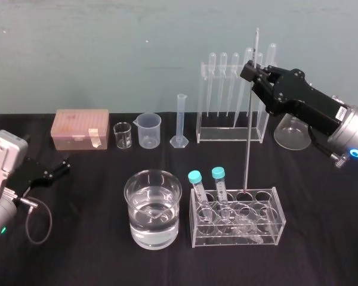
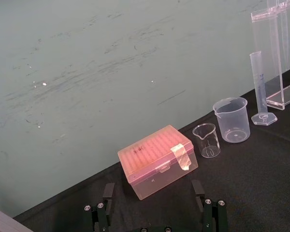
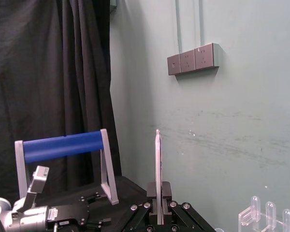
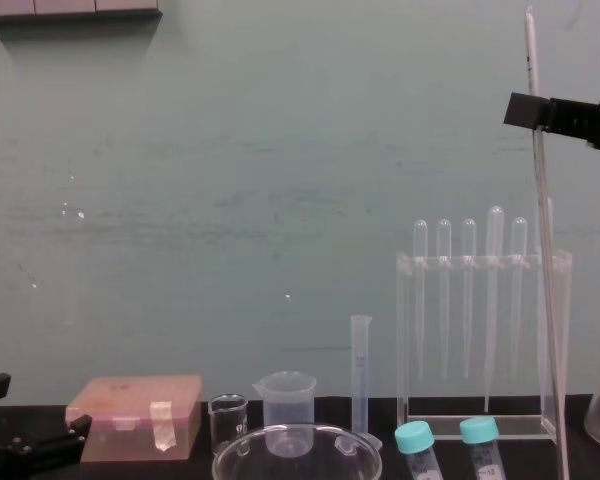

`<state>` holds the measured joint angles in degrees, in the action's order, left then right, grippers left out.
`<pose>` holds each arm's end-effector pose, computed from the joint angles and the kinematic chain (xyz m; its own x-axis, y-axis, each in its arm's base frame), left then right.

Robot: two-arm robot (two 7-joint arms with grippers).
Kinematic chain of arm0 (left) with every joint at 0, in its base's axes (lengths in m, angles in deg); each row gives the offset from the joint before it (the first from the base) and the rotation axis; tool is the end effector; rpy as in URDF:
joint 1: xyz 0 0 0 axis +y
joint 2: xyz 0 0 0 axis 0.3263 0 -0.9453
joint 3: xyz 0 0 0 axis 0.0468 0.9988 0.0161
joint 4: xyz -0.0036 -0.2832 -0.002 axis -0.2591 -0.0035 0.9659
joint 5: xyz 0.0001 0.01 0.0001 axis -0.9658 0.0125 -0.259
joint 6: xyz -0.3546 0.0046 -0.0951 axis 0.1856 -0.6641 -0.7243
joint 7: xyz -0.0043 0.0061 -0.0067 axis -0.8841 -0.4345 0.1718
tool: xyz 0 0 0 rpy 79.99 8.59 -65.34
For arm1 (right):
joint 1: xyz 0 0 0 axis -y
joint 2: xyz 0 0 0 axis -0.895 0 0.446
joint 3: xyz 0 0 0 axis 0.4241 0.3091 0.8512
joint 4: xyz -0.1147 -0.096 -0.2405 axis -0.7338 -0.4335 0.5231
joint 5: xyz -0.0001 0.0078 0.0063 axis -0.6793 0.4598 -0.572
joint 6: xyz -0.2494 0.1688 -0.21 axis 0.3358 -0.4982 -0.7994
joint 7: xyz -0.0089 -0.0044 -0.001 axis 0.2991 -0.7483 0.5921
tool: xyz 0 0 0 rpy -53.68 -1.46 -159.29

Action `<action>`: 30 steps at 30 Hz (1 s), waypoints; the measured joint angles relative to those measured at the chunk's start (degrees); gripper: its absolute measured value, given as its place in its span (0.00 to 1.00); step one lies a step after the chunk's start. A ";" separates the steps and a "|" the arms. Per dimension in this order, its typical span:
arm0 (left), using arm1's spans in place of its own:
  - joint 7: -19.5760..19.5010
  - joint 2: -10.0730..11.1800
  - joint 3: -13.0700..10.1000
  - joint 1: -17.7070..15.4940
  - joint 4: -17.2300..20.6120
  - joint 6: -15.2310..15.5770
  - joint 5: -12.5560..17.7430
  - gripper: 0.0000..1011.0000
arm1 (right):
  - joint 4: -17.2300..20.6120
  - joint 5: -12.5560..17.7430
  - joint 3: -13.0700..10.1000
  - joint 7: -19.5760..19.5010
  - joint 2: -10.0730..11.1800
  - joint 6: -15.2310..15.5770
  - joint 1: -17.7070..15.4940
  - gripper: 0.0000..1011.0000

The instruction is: Hold the thermometer with one hand and immerse one end into the beaker, then reinsert it into the test tube rack.

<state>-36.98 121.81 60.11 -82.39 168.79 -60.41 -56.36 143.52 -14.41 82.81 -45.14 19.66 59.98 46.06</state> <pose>0.4121 0.0633 -0.3078 0.2922 0.8803 0.3739 -0.9553 0.2873 0.0702 0.4429 -0.0634 -0.1585 0.8062 -0.5916 0.0112 0.5733 0.7856 0.2326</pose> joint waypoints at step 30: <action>0.00 0.00 0.00 0.01 0.00 0.00 0.00 1.00 | -5.75 -6.00 2.31 1.04 -3.11 -2.02 -1.05 0.06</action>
<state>-36.98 121.81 60.11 -82.39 168.79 -60.42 -56.36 137.77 -20.41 85.11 -44.10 16.55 57.95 45.01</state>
